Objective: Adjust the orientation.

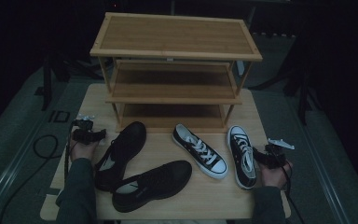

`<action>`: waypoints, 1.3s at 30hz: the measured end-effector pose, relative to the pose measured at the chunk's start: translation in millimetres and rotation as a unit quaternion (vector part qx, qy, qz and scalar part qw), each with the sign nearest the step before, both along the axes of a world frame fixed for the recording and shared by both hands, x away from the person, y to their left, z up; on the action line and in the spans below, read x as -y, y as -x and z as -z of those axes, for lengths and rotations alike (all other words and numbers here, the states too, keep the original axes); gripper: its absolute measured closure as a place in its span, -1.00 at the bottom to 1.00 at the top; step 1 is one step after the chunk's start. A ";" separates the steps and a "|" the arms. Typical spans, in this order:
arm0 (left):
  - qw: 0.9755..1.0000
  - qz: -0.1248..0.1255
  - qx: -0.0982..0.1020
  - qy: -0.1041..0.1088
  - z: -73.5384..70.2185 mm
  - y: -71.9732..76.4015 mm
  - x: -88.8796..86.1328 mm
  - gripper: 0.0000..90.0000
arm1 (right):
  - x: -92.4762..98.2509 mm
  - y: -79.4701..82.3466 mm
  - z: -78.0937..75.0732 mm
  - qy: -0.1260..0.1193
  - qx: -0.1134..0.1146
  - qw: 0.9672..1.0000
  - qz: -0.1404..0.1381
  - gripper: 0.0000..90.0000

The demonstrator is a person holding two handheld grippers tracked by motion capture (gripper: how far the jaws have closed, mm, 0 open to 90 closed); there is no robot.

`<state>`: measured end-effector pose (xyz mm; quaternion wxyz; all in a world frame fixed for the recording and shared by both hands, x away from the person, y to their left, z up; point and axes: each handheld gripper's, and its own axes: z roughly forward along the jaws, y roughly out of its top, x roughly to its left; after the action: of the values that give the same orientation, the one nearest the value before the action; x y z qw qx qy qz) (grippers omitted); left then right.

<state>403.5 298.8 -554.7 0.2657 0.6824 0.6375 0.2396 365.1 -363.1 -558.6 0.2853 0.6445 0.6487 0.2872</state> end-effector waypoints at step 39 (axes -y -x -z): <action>0.996 0.080 0.008 0.033 -66.8 31.6 -1.6 0.08 | 0.0 0.0 0.0 0.000 0.000 1.000 0.000 -0.40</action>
<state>372.0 300.4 -488.0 0.3110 0.7201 0.5865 0.2018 365.1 -363.1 -558.6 0.2852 0.6444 0.6487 0.2873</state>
